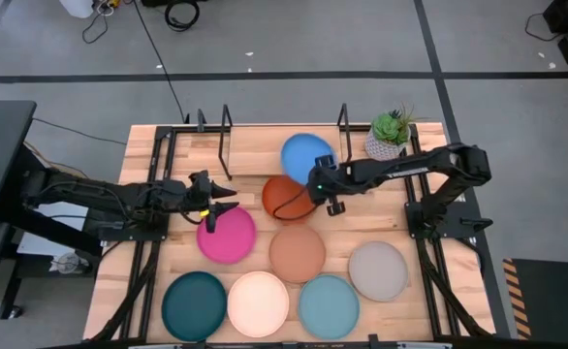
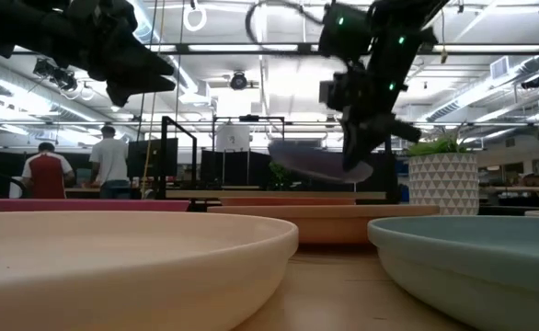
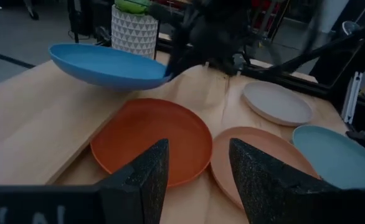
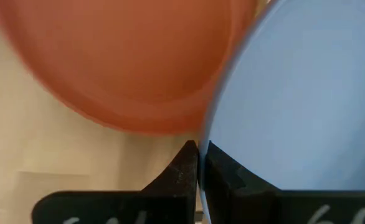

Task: Place and stack plates onto a shelf
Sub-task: Put the blue plate on the shelf, then stack the orange plate on top of the blue plate on the shelf

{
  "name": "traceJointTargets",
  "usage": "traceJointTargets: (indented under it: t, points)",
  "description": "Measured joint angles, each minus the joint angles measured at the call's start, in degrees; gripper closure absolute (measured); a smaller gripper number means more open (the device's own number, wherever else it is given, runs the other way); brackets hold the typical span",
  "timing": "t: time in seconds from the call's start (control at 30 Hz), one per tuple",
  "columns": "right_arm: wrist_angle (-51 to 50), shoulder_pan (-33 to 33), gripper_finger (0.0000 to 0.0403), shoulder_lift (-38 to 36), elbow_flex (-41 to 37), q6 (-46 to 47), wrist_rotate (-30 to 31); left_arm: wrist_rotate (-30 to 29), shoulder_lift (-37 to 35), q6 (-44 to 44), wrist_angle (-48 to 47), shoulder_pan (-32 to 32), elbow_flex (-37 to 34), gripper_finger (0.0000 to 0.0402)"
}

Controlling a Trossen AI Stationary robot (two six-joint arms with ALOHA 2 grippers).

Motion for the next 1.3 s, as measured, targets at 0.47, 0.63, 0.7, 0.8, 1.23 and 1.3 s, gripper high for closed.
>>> traceJointTargets:
  t: [0.47, 0.63, 0.7, 0.8, 1.23, 1.3]
  points:
    - [1.5, -5.4, 0.0346, 2.0, 0.1, -0.1, 2.4, 3.0, 0.0, 3.9, -0.6, -0.2, 0.0, 0.0225]
    - [1.3, -5.1, 0.0334, 1.8, 0.3, 0.8, 6.6, 3.0, 3.3, 9.3, -0.1, -0.2, 0.0, 0.0225]
    - [-0.7, -4.8, 0.0332, 1.8, 1.8, 3.1, 7.0, 3.0, 5.2, 11.2, 0.3, -0.1, 0.1, 0.0225]
    - [-4.0, -3.5, 0.0331, 1.8, 5.2, 7.5, 6.2, 3.0, 8.7, 12.9, 0.2, -0.1, 1.3, 0.0225]
    - [-5.0, 4.3, 0.0332, 1.2, 6.6, 22.2, -1.0, 3.0, 27.3, 20.5, -2.0, -0.1, 9.2, 0.0225]
    - [-2.3, 6.3, 0.0332, 0.1, 4.2, 23.8, 0.3, 3.1, 30.1, 21.2, -2.6, -0.1, 11.0, 0.0225]
